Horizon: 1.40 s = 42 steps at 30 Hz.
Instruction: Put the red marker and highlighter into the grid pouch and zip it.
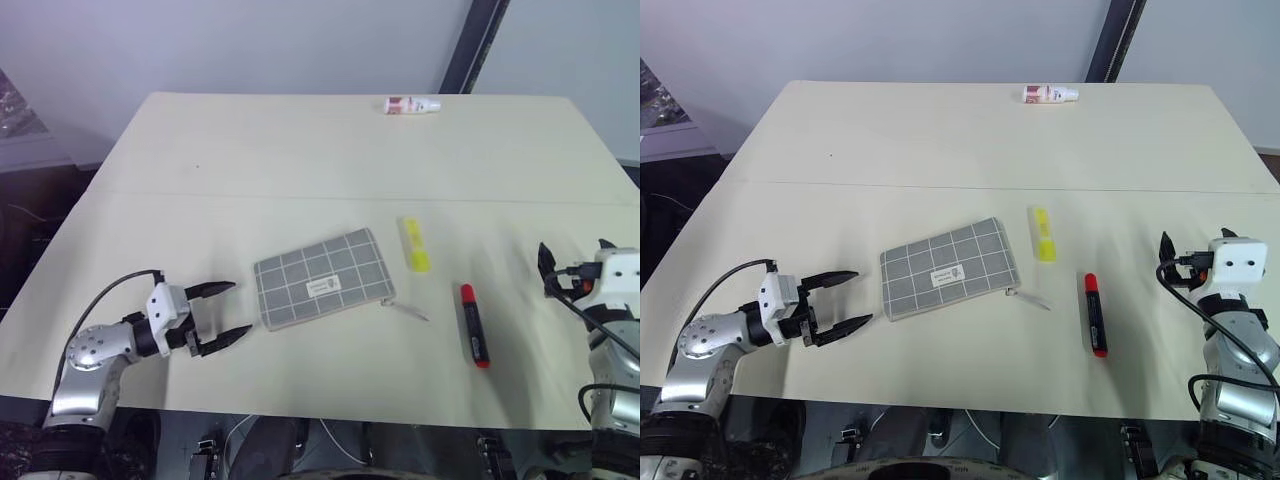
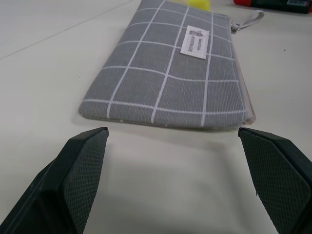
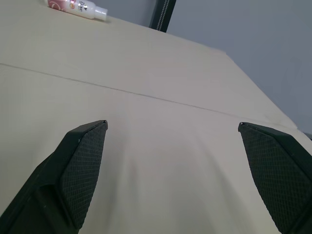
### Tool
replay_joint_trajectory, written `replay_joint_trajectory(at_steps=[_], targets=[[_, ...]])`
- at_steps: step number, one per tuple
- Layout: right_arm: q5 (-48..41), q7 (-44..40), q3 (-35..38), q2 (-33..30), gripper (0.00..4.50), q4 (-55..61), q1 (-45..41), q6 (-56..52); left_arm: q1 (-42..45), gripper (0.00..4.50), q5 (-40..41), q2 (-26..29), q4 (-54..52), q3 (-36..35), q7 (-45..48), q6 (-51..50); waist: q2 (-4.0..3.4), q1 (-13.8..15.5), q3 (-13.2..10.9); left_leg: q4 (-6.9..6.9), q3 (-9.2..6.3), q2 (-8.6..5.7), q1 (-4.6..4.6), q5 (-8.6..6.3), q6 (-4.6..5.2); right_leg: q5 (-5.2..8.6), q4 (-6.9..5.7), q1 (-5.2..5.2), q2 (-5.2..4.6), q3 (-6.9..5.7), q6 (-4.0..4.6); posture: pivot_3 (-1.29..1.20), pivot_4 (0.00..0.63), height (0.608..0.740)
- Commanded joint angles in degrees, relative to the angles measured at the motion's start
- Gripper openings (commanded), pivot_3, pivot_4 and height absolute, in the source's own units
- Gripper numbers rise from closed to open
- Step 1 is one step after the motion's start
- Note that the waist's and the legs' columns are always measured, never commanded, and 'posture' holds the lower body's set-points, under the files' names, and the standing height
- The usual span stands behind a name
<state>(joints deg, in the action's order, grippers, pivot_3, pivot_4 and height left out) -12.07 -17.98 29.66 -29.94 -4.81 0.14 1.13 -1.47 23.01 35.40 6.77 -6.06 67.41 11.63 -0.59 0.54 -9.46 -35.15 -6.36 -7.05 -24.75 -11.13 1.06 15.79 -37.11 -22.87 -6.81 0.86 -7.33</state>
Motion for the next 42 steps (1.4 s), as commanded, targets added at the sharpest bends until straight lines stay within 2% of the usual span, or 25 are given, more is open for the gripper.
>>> replay_joint_trajectory(at_steps=[1, 7, 19, 31, 34, 40, 41, 42], targets=[[-0.5, 0.1, 0.3, -0.7, 4.47, 0.5, -0.6, 0.4, 0.4, 4.5, -0.4, 0.6, 0.9, -1.6, -0.8, 1.3, 0.0, 0.1, 0.0, 0.01, 0.0, 0.0, 0.0, 0.0, 0.0, 0.0, 0.0, 0.0, 0.0, 0.0, 0.0, 0.0, 0.15, 0.74], [-0.5, 0.0, 0.1, -0.7, 4.47, 0.2, -0.6, 0.5, 1.4, 4.5, -2.1, 1.1, 2.1, -1.1, -2.9, 1.0, 0.02, 0.1, 0.0, 0.0, 0.0, -0.01, 0.0, 0.0, 0.0, 0.0, 0.0, 0.01, 0.0, 0.0, 0.0, 0.0, 0.15, 0.74], [-0.4, -0.2, -0.1, -0.7, 4.47, -0.1, -0.6, 0.6, 0.5, 4.5, 4.2, 0.8, -0.6, -2.2, 4.3, 1.4, 0.01, 0.0, 0.0, 0.02, 0.0, 0.0, 0.01, 0.0, 0.0, 0.0, 0.0, 0.0, 0.0, 0.01, 0.0, 0.0, 0.15, 0.74], [-4.4, -3.0, -0.9, -0.3, 4.47, 1.6, -1.9, -1.8, 2.9, 4.5, 4.1, -0.1, 0.6, -3.2, 1.0, 0.8, 0.01, 0.0, 0.0, 0.03, 0.01, 0.0, 0.01, 0.0, 0.0, 0.0, 0.01, -0.01, 0.01, 0.02, 0.0, 0.0, 0.15, 0.74], [-6.6, -9.3, -5.2, -0.5, 3.61, 7.9, -0.4, -1.5, 4.3, 4.5, 3.8, 0.0, 1.8, -4.2, 0.9, 2.7, 0.01, 0.0, 0.0, 0.03, 0.0, 0.0, 0.01, 0.0, 0.0, 0.0, 0.0, -0.01, 0.01, 0.02, 0.0, 0.0, 0.15, 0.74], [-8.0, -14.0, -16.9, 2.5, 0.43, 18.7, -0.5, -4.9, 9.6, 4.5, -2.4, -0.4, 8.1, -4.0, -1.3, 12.9, 0.04, -0.1, 0.0, 0.02, -0.03, 0.01, 0.04, 0.0, 0.0, 0.0, 0.0, 0.0, 0.02, 0.02, -0.01, 0.0, 0.15, 0.74], [-7.8, -13.6, -17.7, 3.0, 0.04, 19.3, -0.8, -5.2, 10.2, 4.5, -3.2, -0.4, 9.2, -3.8, -1.1, 15.7, 0.04, 0.0, 0.0, 0.02, -0.03, 0.01, 0.04, 0.0, 0.0, 0.0, 0.0, 0.0, 0.02, 0.02, -0.01, 0.0, 0.15, 0.74], [-7.5, -13.7, -18.3, 3.1, 0.04, 19.6, -1.0, -5.3, 10.6, 4.5, -3.5, -0.3, 9.9, -3.6, -0.6, 18.0, 0.05, 0.0, 0.0, 0.02, -0.02, 0.0, 0.04, 0.0, 0.0, -0.01, 0.01, 0.0, 0.01, 0.02, -0.01, 0.0, 0.15, 0.74]])
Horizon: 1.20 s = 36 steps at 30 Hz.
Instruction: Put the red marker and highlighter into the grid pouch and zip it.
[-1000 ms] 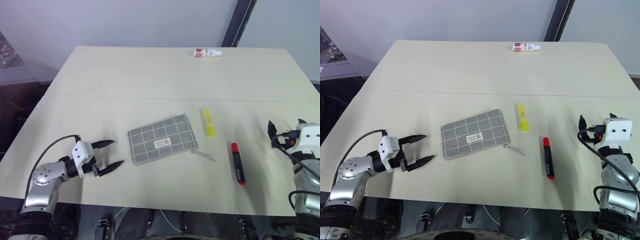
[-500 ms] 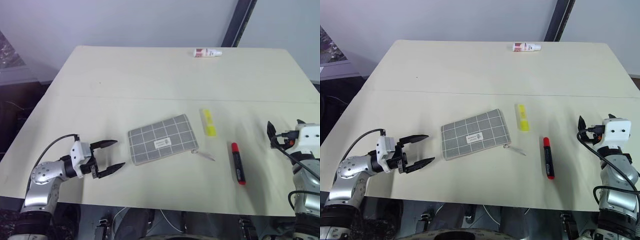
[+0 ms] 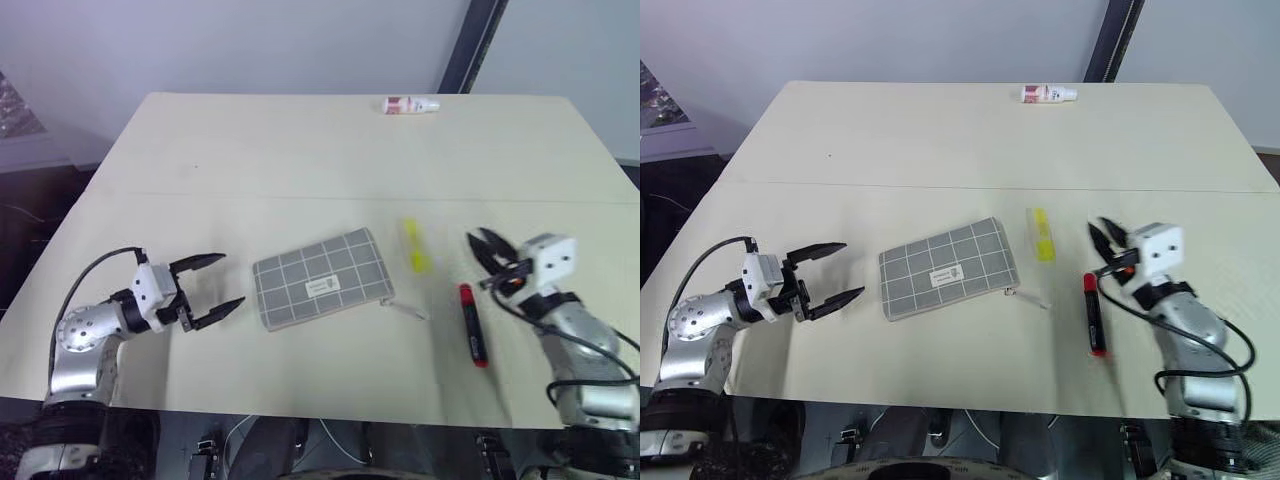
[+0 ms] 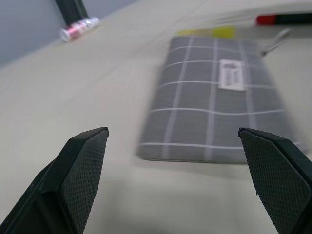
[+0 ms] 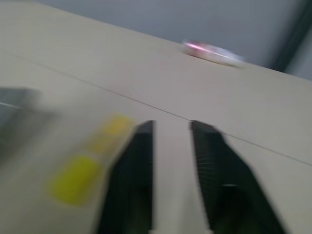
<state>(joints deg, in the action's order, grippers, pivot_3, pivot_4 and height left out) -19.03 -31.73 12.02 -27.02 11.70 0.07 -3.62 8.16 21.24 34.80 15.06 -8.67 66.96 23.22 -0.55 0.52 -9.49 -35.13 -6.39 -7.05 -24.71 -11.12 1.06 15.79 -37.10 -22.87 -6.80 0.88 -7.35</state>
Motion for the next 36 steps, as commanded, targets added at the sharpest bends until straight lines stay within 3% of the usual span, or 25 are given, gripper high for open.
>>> replay_joint_trajectory(at_steps=[1, 7, 16, 23, 33, 36], targets=[[-0.2, -0.2, -1.3, 0.2, 0.04, 3.4, -0.7, -0.7, 1.5, 4.5, -2.5, 0.2, 2.7, -1.1, -0.7, 8.3, 0.02, 0.1, 0.0, 0.0, 0.01, -0.02, 0.0, 0.0, 0.0, 0.0, 0.01, 0.0, -0.01, 0.0, -0.01, 0.0, 0.15, 0.74], [1.5, -4.2, -7.0, -0.9, 0.04, 5.6, -0.6, -1.2, 2.3, 4.5, -5.9, 1.8, 10.0, 1.8, 3.0, 25.5, 0.04, 0.2, 0.0, 0.07, 0.01, -0.07, 0.0, -0.01, -0.01, -0.02, 0.08, -0.01, -0.02, 0.0, -0.02, 0.0, 0.15, 0.74], [18.1, -1.0, -22.4, 0.5, 0.04, 0.1, -9.1, -3.9, 7.7, 4.5, -16.3, 1.6, 19.5, 8.6, -2.2, 43.3, 0.08, 0.1, 0.0, 0.02, -0.05, -0.04, 0.02, 0.05, -0.09, -0.11, 0.03, -0.07, 0.08, -0.01, 0.08, 0.0, 0.15, 0.74], [24.6, 1.3, -23.8, 0.0, 0.04, -2.9, -11.5, -6.5, 11.5, 4.5, -25.2, 1.7, 23.2, 12.3, -9.4, 47.4, 0.11, 0.3, 0.0, 0.05, -0.09, -0.14, 0.02, 0.06, -0.09, -0.22, -0.03, -0.09, 0.14, -0.04, -0.12, 0.0, 0.15, 0.74], [25.4, 0.2, -24.0, 0.4, 0.04, -1.9, -10.9, -6.6, 17.4, 4.5, -36.5, -1.6, 25.4, 17.8, -21.5, 47.0, 0.12, 0.2, 0.0, 0.01, -0.13, -0.13, 0.31, 0.08, -0.09, -0.22, -0.07, 0.21, 0.2, -0.06, -0.14, 0.0, 0.15, 0.74], [25.2, 0.2, -23.7, 0.4, 0.0, -1.8, -10.6, -6.6, 17.6, 3.61, -33.8, -1.4, 24.5, 20.4, -21.7, 46.4, 0.12, 0.2, 0.0, 0.02, -0.13, -0.13, 0.31, 0.08, -0.08, -0.22, -0.06, 0.2, 0.21, -0.06, -0.15, 0.0, 0.15, 0.74]])
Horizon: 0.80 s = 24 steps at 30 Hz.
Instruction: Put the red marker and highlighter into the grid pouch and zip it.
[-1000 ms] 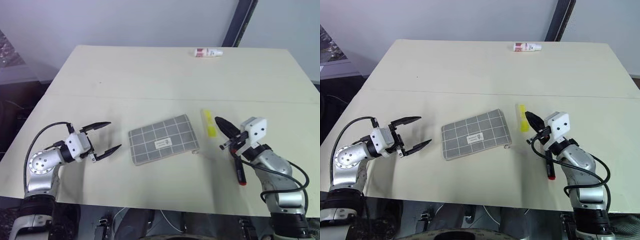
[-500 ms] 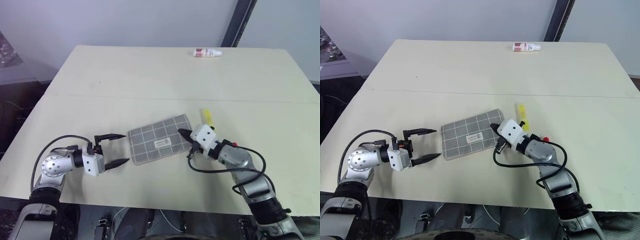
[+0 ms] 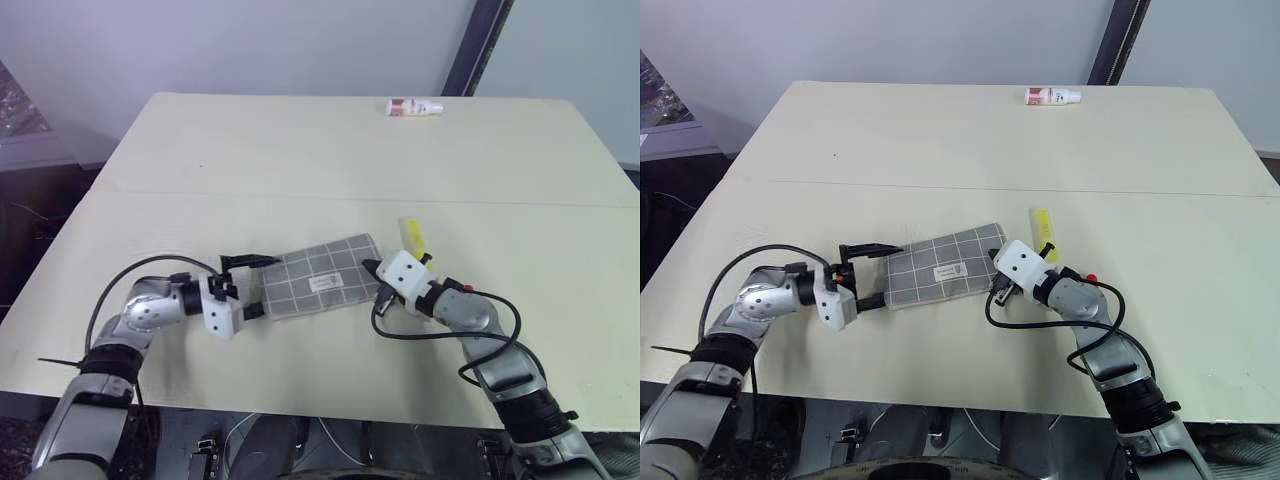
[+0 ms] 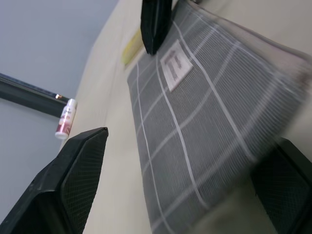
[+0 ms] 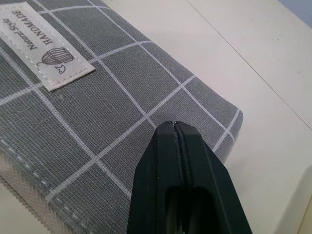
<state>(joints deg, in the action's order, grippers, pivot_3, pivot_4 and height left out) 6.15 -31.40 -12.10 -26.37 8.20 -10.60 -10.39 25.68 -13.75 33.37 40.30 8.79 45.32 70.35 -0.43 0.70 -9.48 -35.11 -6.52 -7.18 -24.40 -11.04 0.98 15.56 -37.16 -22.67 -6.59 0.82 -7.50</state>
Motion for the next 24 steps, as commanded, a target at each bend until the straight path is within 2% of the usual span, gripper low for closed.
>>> replay_joint_trajectory(at_steps=[1, 7, 9, 11, 15, 16, 19, 22, 24], targets=[[0.0, -0.2, 0.5, -0.3, 0.0, 1.9, 0.3, 0.2, 0.0, 3.1, 2.7, 0.1, -1.5, 4.0, 0.3, -0.8, 0.0, 0.0, 0.0, 0.01, 0.0, 0.0, 0.0, 0.0, 0.0, 0.0, 0.0, 0.0, 0.01, 0.0, 0.0, 0.0, 0.15, 0.74], [-0.7, 0.4, 1.0, 0.7, 0.0, 2.0, 0.1, 0.3, 0.7, 0.02, 5.3, 1.2, -1.7, 7.5, 0.5, -0.1, 0.01, -0.1, 0.0, 0.01, -0.02, 0.01, 0.0, -0.01, -0.01, 0.0, 0.0, -0.01, 0.0, 0.0, 0.0, 0.0, 0.15, 0.74], [-3.2, -0.7, 1.8, 1.3, 0.0, 2.5, 0.5, -0.8, 0.9, 0.02, 5.7, 1.5, -1.7, 8.0, 0.4, -0.6, 0.01, -0.1, 0.0, 0.01, -0.01, 0.01, 0.0, -0.01, -0.01, 0.0, 0.0, -0.01, 0.01, 0.0, 0.0, 0.0, 0.15, 0.74], [-7.1, -3.3, 2.6, 1.3, 0.54, 4.2, 1.0, -2.7, 0.8, 0.0, 6.8, 1.6, -2.2, 8.1, 0.4, -1.3, 0.0, -0.1, 0.0, 0.01, -0.01, 0.01, 0.0, 0.01, 0.01, 0.0, 0.0, -0.01, 0.01, 0.0, 0.0, 0.0, 0.15, 0.74], [-12.0, -1.9, 6.6, 3.1, 2.38, 7.5, 0.5, -5.4, -0.2, 0.0, 10.9, 1.2, -3.2, 6.6, -0.3, -5.7, 0.0, -0.1, 0.0, 0.03, -0.03, 0.01, -0.01, 0.03, 0.05, 0.0, 0.01, -0.01, 0.01, 0.0, 0.0, 0.0, 0.15, 0.74], [-13.4, -1.7, 7.9, 3.5, 3.01, 8.5, 0.3, -6.5, -0.4, 0.0, 12.1, 0.9, -3.6, 5.8, -0.9, -7.1, 0.0, -0.1, 0.0, 0.03, -0.03, 0.01, 0.0, 0.03, 0.05, 0.0, 0.0, -0.01, 0.01, 0.0, 0.0, 0.0, 0.15, 0.74], [-18.1, -1.7, 11.1, 3.9, 4.48, 12.0, 0.0, -11.4, -1.7, 0.0, 17.4, 0.2, -6.2, 4.1, -0.8, -11.5, 0.03, -0.1, 0.0, 0.02, -0.05, 0.02, -0.01, -0.01, -0.01, 0.0, -0.01, -0.02, 0.01, 0.01, 0.0, 0.0, 0.15, 0.74], [-23.5, -4.0, 12.9, 2.3, 4.48, 14.8, 0.1, -16.6, -2.2, 0.0, 20.1, 0.0, -7.6, 2.7, -0.5, -13.3, 0.08, -0.1, -0.1, 0.02, -0.06, 0.04, -0.02, -0.01, -0.01, 0.0, 0.0, -0.03, 0.02, 0.0, 0.0, 0.0, 0.15, 0.74], [-22.6, -3.9, 12.9, 1.2, 4.48, 13.7, -0.7, -16.4, -1.6, 0.0, 20.1, -0.3, -7.0, 2.2, -0.7, -13.7, 0.08, -0.1, -0.1, 0.03, -0.06, 0.05, -0.03, -0.01, -0.01, 0.01, 0.01, -0.05, 0.02, 0.01, 0.01, 0.0, 0.15, 0.74]])
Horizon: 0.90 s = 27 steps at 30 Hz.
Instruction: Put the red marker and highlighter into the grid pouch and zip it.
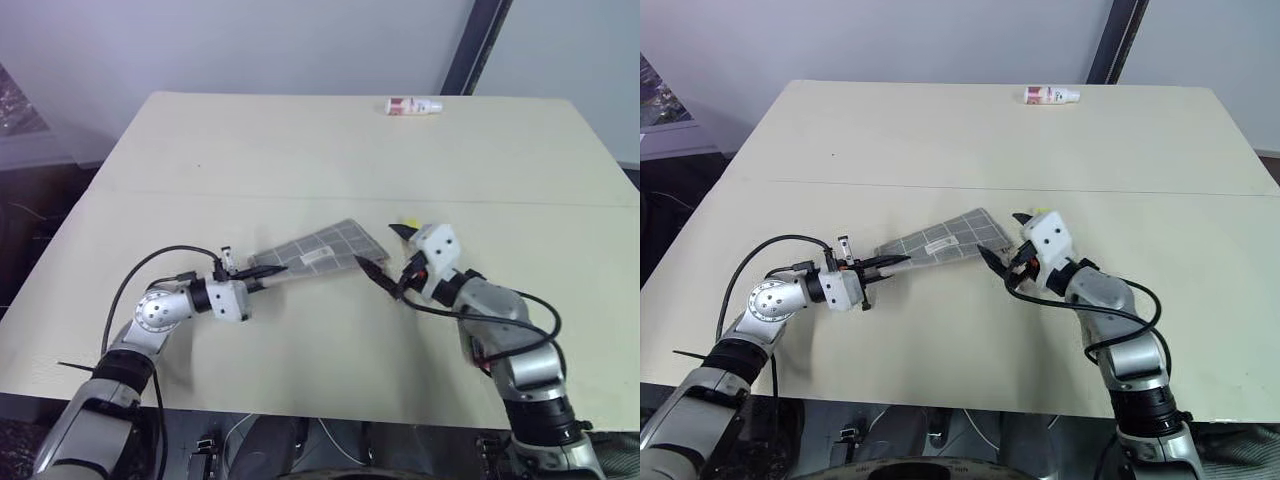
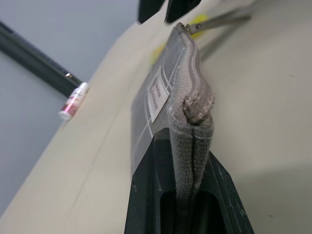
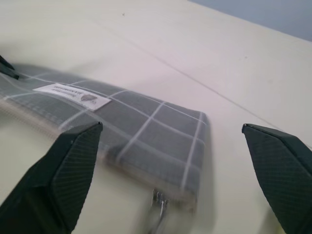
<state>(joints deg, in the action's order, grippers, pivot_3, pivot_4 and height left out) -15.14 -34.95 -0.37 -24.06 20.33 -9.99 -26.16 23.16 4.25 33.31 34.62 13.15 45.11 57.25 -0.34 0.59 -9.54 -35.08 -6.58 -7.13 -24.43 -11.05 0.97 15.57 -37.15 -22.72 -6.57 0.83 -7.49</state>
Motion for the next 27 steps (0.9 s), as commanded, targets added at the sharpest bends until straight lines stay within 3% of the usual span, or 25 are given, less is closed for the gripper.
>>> replay_joint_trajectory(at_steps=[1, 7, 14, 17, 24, 27], targets=[[-0.3, -0.1, 0.8, -1.6, 4.48, 0.8, -1.8, -0.3, 1.1, 0.0, 1.9, -0.5, -1.0, -2.4, -0.4, -0.6, 0.0, 0.0, 0.0, 0.0, 0.0, 0.0, 0.0, 0.0, 0.0, 0.0, 0.0, 0.0, 0.0, 0.0, 0.0, 0.0, 0.15, 0.74], [3.3, 3.3, -0.2, -2.8, 4.48, -2.6, -3.6, -3.3, 1.1, 0.0, 0.3, -1.6, 0.2, -3.0, -1.1, -0.2, 0.01, 0.0, 0.0, 0.01, 0.03, -0.01, -0.01, 0.0, -0.01, 0.0, 0.02, -0.02, -0.02, 0.0, 0.0, 0.0, 0.15, 0.74], [-2.4, 4.2, -0.1, 0.7, 4.48, -0.6, -2.8, -12.9, 0.5, 0.0, -1.2, -1.7, 1.9, -3.8, -2.6, 1.4, 0.01, 0.0, 0.0, 0.07, 0.03, -0.01, -0.04, 0.03, 0.05, 0.0, 0.02, -0.07, -0.03, 0.01, 0.0, 0.0, 0.15, 0.74], [-2.6, 5.3, -0.7, 2.1, 3.67, -1.2, -3.6, -13.2, 0.9, 0.0, -1.6, -1.8, 2.7, -4.1, -2.9, 2.0, 0.01, 0.0, 0.0, 0.05, 0.03, -0.01, -0.04, -0.01, -0.01, 0.0, 0.02, -0.06, -0.03, 0.01, 0.01, 0.0, 0.15, 0.74], [-1.9, 7.3, -3.5, 4.8, 0.13, 0.2, -6.0, -13.0, 2.4, 0.0, -2.6, -0.9, 6.8, -4.8, -3.3, 4.0, 0.01, -0.1, 0.0, 0.05, 0.02, -0.01, -0.04, 0.0, 0.0, -0.01, 0.0, -0.08, 0.0, 0.0, 0.0, 0.0, 0.15, 0.74], [-1.2, 7.7, -5.1, 5.3, 0.05, 0.0, -6.6, -12.5, 2.9, 0.0, -3.0, -0.9, 8.0, -4.9, -3.6, 4.8, 0.01, -0.1, 0.0, 0.06, 0.02, -0.01, -0.04, 0.0, 0.01, -0.01, 0.02, -0.08, -0.01, 0.0, 0.0, 0.0, 0.15, 0.74]])
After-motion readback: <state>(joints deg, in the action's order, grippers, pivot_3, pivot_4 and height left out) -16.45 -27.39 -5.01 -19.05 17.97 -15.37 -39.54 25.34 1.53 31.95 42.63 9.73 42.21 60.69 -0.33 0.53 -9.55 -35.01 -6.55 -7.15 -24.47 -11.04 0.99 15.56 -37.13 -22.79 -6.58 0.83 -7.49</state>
